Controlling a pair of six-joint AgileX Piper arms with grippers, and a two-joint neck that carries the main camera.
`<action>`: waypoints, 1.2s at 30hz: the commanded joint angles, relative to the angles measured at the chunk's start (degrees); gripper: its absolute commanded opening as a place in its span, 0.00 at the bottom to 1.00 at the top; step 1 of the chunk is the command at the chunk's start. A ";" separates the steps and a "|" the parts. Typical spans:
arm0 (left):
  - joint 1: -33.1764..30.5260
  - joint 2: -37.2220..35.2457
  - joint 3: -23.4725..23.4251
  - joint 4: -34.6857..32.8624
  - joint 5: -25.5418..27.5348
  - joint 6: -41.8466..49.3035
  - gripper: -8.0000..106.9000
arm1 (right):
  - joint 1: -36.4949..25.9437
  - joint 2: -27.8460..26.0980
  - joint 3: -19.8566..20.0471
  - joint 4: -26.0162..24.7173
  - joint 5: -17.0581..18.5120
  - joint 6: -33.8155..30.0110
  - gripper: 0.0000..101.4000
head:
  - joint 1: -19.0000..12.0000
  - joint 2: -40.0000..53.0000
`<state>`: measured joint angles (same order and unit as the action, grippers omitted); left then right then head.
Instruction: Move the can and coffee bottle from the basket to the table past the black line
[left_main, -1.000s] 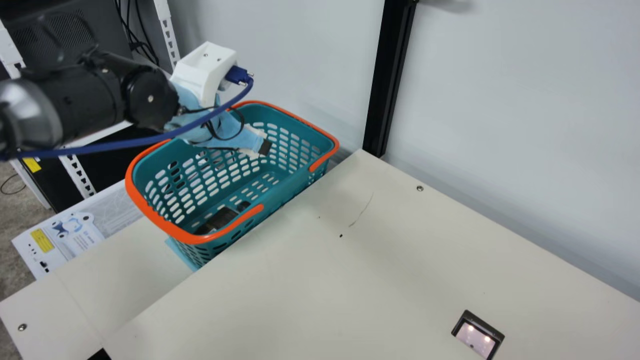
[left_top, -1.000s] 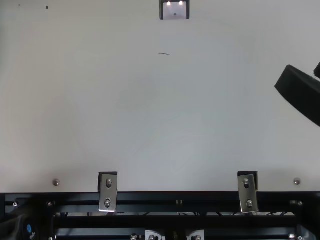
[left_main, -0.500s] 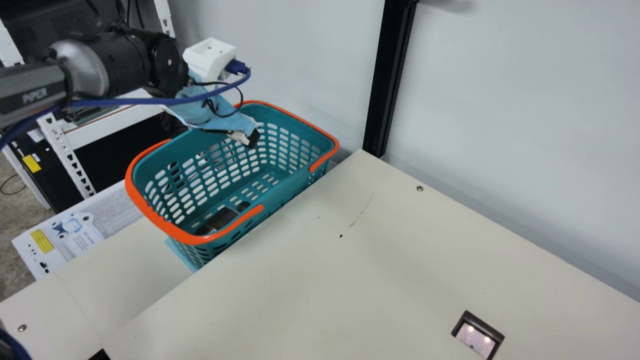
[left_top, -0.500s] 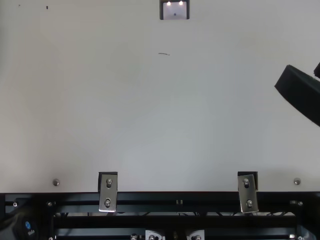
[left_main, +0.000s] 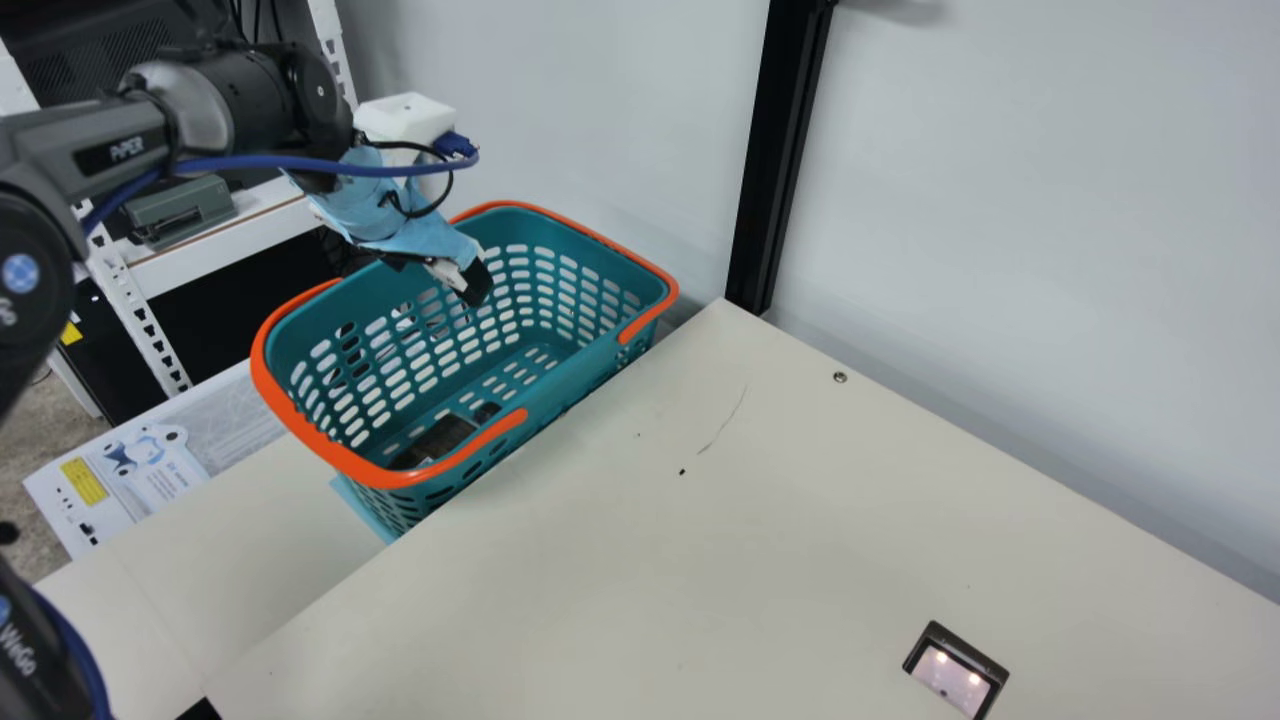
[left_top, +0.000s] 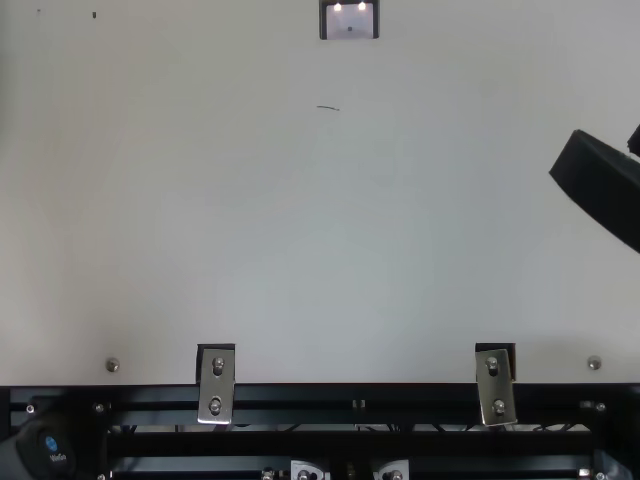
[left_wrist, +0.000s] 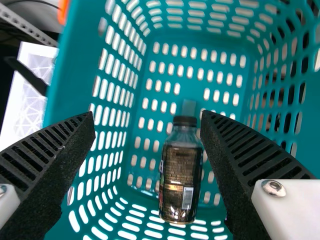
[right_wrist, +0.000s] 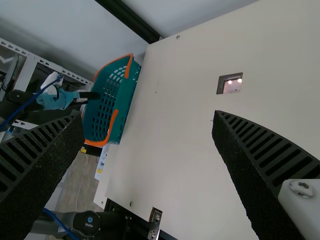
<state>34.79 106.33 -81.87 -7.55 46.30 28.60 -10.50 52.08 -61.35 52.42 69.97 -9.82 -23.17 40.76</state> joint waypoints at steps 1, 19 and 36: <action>0.14 1.30 -0.20 -0.50 0.58 3.08 0.85 | 0.00 0.00 0.00 0.00 0.00 0.00 1.00 | -1.71 1.09; -2.25 11.16 -0.56 0.70 2.37 3.42 0.85 | 0.00 0.00 0.00 0.00 0.00 0.00 1.00 | -1.71 1.09; -3.45 19.27 -3.14 4.43 4.03 -1.54 0.85 | 0.00 0.00 0.00 0.00 0.00 0.00 1.00 | -1.71 1.09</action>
<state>31.43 125.41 -84.83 -3.16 50.21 27.21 -10.50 52.08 -61.35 52.42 69.97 -9.82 -23.17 41.06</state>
